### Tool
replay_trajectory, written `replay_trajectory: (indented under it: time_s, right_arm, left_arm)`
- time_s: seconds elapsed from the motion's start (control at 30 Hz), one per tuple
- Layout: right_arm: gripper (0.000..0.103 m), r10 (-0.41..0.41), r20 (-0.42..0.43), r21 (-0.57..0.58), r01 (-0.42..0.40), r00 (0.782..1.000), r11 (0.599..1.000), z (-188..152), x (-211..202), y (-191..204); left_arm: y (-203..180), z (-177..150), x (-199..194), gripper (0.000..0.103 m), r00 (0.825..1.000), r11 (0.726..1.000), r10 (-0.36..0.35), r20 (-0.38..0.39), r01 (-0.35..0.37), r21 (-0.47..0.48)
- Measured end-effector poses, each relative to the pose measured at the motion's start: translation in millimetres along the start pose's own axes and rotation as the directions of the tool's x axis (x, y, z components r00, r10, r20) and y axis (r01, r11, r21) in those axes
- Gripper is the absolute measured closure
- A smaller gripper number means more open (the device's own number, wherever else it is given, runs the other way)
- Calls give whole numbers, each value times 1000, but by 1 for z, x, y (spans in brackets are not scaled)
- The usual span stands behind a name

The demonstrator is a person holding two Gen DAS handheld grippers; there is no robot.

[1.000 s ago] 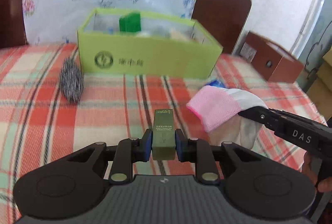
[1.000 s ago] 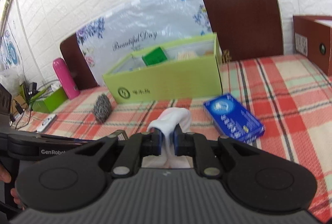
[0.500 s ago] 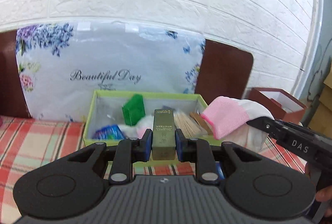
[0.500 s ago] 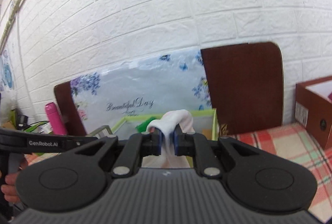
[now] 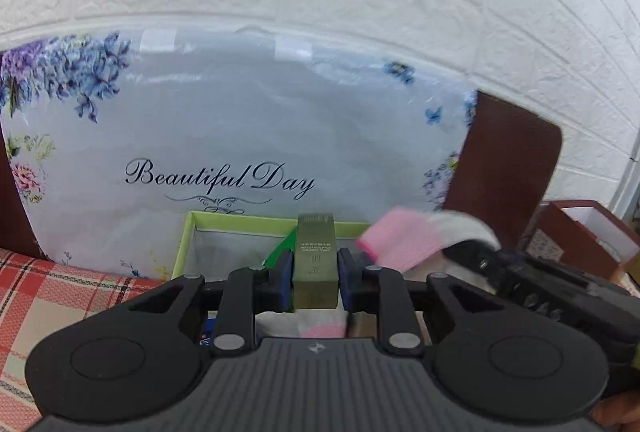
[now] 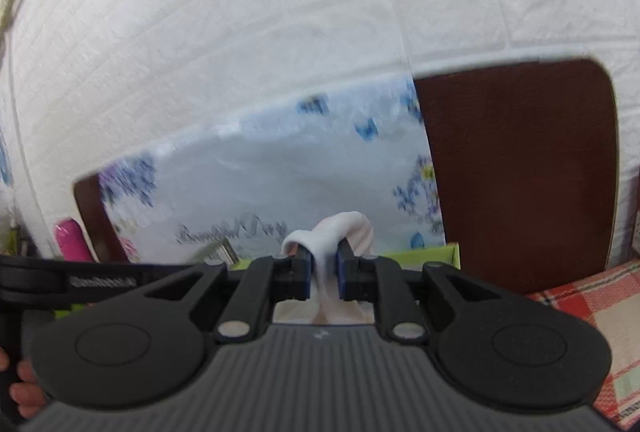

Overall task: Organize objects
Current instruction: 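Carry the olive box and glove into the lime-green box and release both, then grasp the steel wool scrubber with the left tool while the right tool grasps the blue medicine box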

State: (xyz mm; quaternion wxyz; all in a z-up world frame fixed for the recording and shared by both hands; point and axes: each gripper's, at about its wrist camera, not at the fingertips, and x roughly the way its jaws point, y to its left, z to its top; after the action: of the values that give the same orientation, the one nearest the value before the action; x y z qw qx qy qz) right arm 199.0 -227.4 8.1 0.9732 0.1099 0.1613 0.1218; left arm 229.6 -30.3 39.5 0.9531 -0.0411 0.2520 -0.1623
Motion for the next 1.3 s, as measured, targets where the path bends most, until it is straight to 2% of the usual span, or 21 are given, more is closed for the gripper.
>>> replay_trajectory:
  time_s: [0.03, 0.07, 0.1, 0.13, 0.17, 0.2, 0.37, 0.5, 0.63, 0.83, 1.0, 1.17, 1.3]
  right_arm:
    - [84, -43, -40, -18, 42, 998, 999, -6, 14, -1]
    - [71, -105, -76, -50, 101, 992, 994, -13, 24, -2]
    - [59, -160, -95, -90, 152, 982, 984, -20, 30, -3]
    - [57, -186, -91, -120, 175, 978, 977, -27, 30, -4]
    - [52, -190, -79, -137, 178, 979, 974, -32, 29, -5]
    - [41, -189, -70, -145, 178, 979, 973, -36, 26, -6]
    - [32, -167, -67, -140, 156, 984, 978, -42, 14, -7]
    - [18, -188, 6, -142, 187, 982, 972, -32, -12, 0]
    - [14, -200, 58, -135, 206, 978, 969, -23, -40, 3]
    - [5, -202, 62, -122, 209, 977, 970, -34, -85, 7]
    - [2, -228, 30, -139, 230, 973, 963, -53, -115, 9]
    - [1, -242, -12, -104, 239, 970, 965, -74, -139, 1]
    - [1, -253, -54, -77, 249, 966, 965, -89, -152, -3]
  left_arm:
    - [1, -6, 6, 72, 1000, 1000, 9, -3, -9, 9]
    - [2, -12, 11, 62, 1000, 1000, 16, -20, -16, 21]
    - [4, -18, 15, 39, 998, 999, 28, -48, -27, 28]
    - [5, -23, 15, 29, 997, 999, 42, -58, -41, 24]
    - [6, -28, 14, 29, 997, 999, 52, -52, -52, 15]
    - [7, -31, 12, 29, 997, 998, 55, -45, -54, 7]
    - [4, -30, 1, 29, 997, 998, 56, -56, -57, -13]
    - [-4, -28, -21, 22, 997, 998, 61, -39, -61, -14]
    - [-13, -33, -45, 21, 997, 997, 70, -37, -70, -14]
    - [-30, -53, -75, 17, 995, 997, 82, -60, -81, 16]
    - [-43, -78, -94, 17, 988, 993, 116, -100, -111, 46]
    - [-50, -100, -104, 17, 979, 985, 157, -131, -146, 90]
    - [-47, -111, -111, 17, 976, 987, 149, -156, -138, 78]
